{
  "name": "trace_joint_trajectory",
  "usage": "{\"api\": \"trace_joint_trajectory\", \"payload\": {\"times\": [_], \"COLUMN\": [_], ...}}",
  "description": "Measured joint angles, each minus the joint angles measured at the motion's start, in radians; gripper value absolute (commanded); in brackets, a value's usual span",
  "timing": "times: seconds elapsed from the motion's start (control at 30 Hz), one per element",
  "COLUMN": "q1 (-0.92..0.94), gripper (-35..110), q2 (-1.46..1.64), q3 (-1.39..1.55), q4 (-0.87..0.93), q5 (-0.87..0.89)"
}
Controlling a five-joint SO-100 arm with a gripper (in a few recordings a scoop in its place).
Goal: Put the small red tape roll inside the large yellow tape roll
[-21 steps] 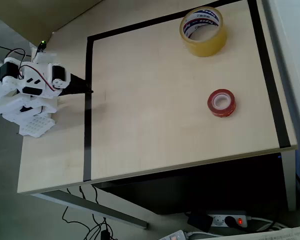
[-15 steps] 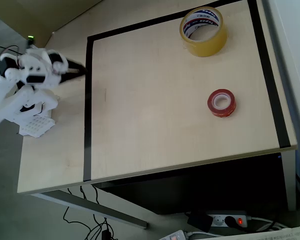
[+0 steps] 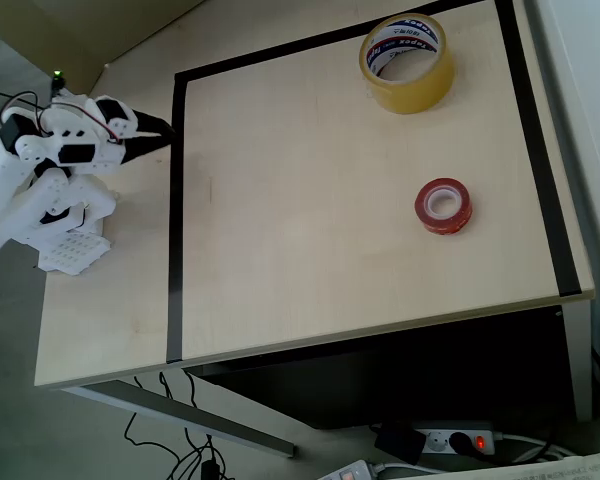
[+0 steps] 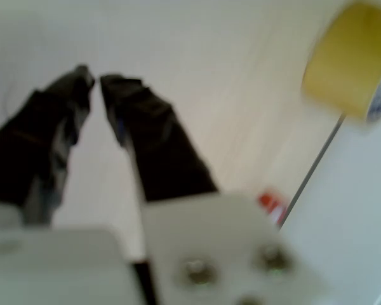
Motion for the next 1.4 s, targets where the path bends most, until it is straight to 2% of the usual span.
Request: {"api": "trace_joint_trajectory", "payload": {"times": [0.17,0.47,0.63,0.77,0.97,1.2,1.3,1.4], "q1": [0.21,0.469,0.557,0.589,0.614,0.629,0.63,0.638], "gripper": [0,0,0,0,0,0,0,0], "q2": [-0.156,-0.94,-1.308,-1.502,-1.816,-2.203,-2.421,-2.638], "q3": [-0.186,-0.933,-1.298,-1.457,-1.776,-2.227,-2.482,-2.737], "q4": [-0.005,-0.003,-0.035,-0.132,-0.172,-0.16,-0.095,-0.104], "q5": [-0.003,-0.008,-0.083,-0.112,-0.12,-0.12,-0.12,-0.133]}}
